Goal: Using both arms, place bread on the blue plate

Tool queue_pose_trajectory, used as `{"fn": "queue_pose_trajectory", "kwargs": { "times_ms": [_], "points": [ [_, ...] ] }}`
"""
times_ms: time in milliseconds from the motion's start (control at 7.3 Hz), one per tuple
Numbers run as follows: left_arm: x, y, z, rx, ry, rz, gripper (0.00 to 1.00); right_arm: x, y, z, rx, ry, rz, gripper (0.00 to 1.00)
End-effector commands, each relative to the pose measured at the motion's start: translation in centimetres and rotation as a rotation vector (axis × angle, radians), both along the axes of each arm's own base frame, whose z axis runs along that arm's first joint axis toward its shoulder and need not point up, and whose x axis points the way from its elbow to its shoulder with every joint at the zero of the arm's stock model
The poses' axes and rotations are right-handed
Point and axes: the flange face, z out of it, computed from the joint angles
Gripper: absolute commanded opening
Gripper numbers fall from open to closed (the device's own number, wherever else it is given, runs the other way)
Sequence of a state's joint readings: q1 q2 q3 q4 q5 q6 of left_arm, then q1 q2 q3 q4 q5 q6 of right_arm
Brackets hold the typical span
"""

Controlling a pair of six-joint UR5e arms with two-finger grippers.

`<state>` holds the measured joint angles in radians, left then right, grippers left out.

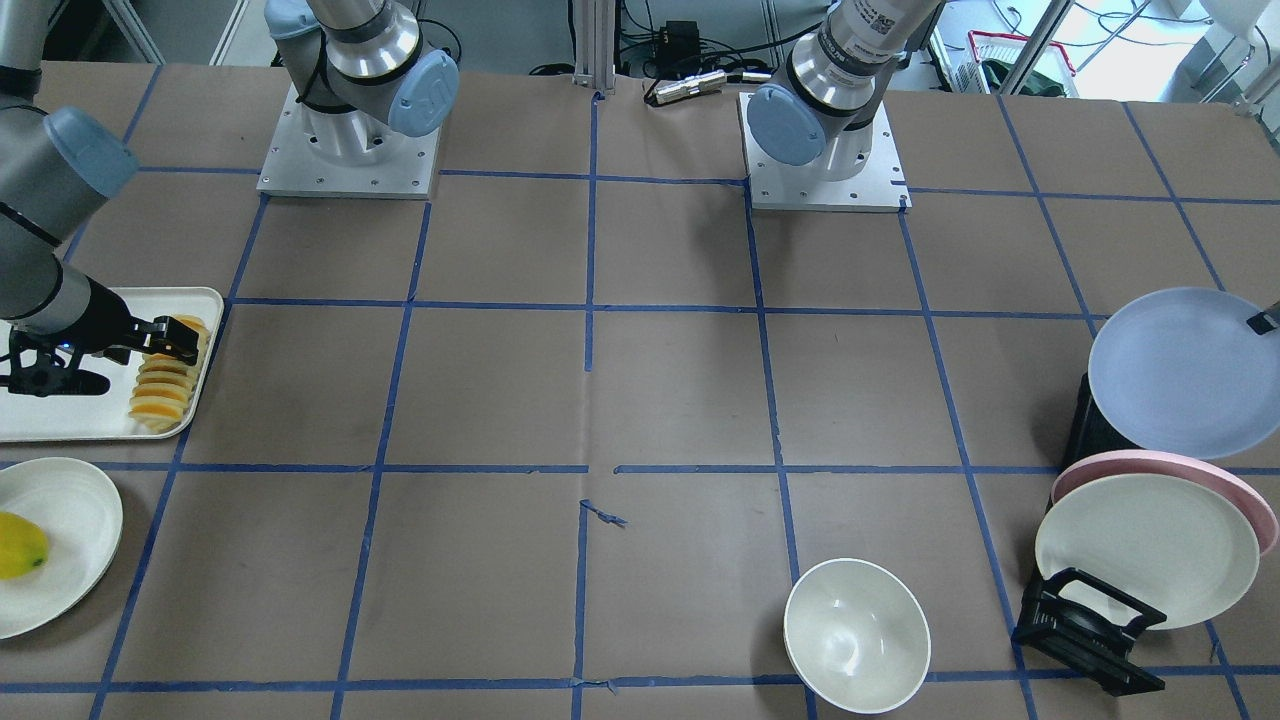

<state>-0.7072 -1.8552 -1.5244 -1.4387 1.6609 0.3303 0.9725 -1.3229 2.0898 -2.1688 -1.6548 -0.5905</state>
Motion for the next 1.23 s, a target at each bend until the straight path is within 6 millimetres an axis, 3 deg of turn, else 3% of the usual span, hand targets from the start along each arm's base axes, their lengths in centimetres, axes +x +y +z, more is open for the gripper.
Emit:
{"fn": "queue_pose_trajectory", "kwargs": {
  "times_ms": [0,137,274,411,548,685,822,959,1096],
  "points": [
    [-6.9,1.4,3.5,0.046,0.113,-0.047,0.00,-0.2,-0.2,-0.2,0.011,-0.001,-0.008,0.34],
    [-11.0,2.1,4.7,0.095,0.158,-0.044,0.00,-0.1,-0.1,0.1,0.009,0.002,-0.010,0.09],
    [-15.8,2.0,4.5,0.126,0.192,-0.046,0.00,0.0,0.0,0.1,0.020,-0.004,-0.009,0.00],
    [-21.3,1.2,3.2,0.118,0.255,-0.073,0.00,-0.1,-0.1,0.6,0.014,0.000,-0.008,0.00],
    [-27.4,-0.2,0.4,0.125,0.344,-0.093,0.00,-0.1,-0.2,1.5,0.018,-0.002,-0.008,0.00],
    [-34.3,-2.4,-1.5,0.045,0.401,-0.140,0.00,-0.1,-0.5,4.4,0.012,0.000,-0.005,0.00],
    [-40.6,-3.3,-4.4,0.004,0.359,-0.133,0.00,0.1,-0.8,7.8,0.025,-0.012,-0.007,0.00],
    [-46.3,-3.8,-7.0,-0.101,0.370,-0.144,0.00,0.5,-2.1,9.9,0.018,-0.016,-0.035,0.00],
    [-50.1,-3.5,-10.5,-0.162,0.392,-0.163,0.00,3.0,-3.4,11.6,0.018,-0.030,-0.003,0.00]
  ]
}}
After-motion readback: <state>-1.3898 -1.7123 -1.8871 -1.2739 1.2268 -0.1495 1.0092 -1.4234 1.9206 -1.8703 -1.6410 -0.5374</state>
